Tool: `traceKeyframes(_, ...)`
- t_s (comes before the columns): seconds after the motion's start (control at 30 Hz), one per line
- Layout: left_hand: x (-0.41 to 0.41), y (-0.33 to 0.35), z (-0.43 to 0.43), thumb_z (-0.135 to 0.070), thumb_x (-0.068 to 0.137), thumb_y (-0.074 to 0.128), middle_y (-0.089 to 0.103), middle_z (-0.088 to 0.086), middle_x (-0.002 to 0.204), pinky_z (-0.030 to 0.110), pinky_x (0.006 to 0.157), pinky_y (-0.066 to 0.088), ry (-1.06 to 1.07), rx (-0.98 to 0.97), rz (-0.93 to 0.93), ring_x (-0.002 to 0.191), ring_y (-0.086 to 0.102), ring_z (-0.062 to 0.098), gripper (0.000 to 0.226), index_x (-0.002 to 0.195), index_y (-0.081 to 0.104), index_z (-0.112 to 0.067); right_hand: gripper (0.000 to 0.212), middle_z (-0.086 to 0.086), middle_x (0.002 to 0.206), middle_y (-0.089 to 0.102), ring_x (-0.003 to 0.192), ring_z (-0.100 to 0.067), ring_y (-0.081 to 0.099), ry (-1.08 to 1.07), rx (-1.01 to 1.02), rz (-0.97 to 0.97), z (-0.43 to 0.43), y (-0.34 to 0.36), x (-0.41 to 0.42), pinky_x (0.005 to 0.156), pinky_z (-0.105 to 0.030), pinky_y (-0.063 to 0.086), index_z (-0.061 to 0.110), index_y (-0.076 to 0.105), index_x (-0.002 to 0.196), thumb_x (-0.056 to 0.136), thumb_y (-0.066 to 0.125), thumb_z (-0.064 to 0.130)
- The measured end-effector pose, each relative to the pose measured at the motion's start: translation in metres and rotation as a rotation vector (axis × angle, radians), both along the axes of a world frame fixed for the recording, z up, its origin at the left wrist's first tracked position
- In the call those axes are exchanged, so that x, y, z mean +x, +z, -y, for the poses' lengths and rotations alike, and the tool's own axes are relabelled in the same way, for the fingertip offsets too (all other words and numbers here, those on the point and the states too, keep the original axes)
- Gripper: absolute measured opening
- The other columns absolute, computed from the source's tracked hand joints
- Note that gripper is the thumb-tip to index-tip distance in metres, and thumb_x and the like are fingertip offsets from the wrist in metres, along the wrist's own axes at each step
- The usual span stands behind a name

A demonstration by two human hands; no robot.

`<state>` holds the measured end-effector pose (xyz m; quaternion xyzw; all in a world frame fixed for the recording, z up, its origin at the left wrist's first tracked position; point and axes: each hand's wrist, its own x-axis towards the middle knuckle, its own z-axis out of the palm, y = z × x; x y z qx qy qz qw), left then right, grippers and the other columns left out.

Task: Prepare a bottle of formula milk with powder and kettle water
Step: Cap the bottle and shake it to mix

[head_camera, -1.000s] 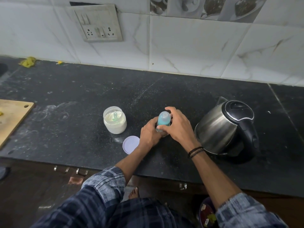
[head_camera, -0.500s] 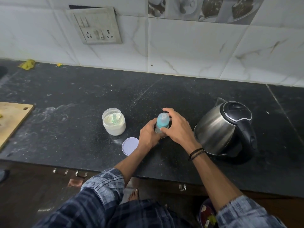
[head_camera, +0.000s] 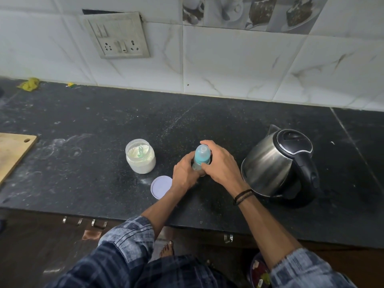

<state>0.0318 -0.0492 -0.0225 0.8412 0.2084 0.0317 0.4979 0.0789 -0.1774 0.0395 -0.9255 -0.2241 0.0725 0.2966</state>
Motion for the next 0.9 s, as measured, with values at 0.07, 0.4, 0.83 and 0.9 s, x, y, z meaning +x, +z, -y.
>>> traceKeyframes(0.07,-0.0005,0.0003,-0.0006,-0.03,0.078,0.088,0.069,-0.007,0.13,0.048,0.106,0.051,-0.004,-0.001,0.001,0.119,0.062,0.016,0.066,0.139,0.06,-0.029,0.075,-0.002,0.142,0.057,0.133,-0.024,0.053,-0.017,-0.004,0.001,-0.0013,-0.001,0.0002,0.103,-0.046,0.05,0.027,0.045,0.147,0.083,0.084,0.021)
traceKeyframes(0.4,-0.0008,-0.0005,-0.0008,-0.032,0.076,0.086,0.07,-0.011,0.123,0.048,0.102,0.053,-0.015,0.002,0.008,0.112,0.064,0.015,0.062,0.133,0.061,-0.034,0.077,-0.002,0.144,0.057,0.135,-0.025,0.052,0.0,-0.011,0.012,-0.002,-0.0015,-0.0007,0.104,-0.047,0.051,0.028,0.042,0.15,0.085,0.082,0.016)
traceKeyframes(0.83,-0.001,0.0013,-0.0005,-0.028,0.079,0.089,0.068,-0.004,0.134,0.045,0.108,0.05,-0.007,-0.013,0.008,0.122,0.062,0.019,0.069,0.141,0.059,-0.026,0.08,-0.002,0.144,0.056,0.134,-0.024,0.053,-0.018,-0.008,0.002,0.0,-0.0049,-0.0001,0.104,-0.047,0.05,0.027,0.041,0.15,0.084,0.085,0.023)
traceKeyframes(0.9,-0.0013,0.0016,-0.0009,-0.027,0.079,0.088,0.068,-0.004,0.134,0.045,0.108,0.049,-0.009,-0.006,0.012,0.122,0.062,0.019,0.068,0.141,0.059,-0.027,0.085,-0.002,0.142,0.054,0.131,-0.023,0.053,-0.033,-0.009,-0.016,-0.0003,-0.004,0.0001,0.101,-0.047,0.05,0.028,0.039,0.151,0.081,0.087,0.029)
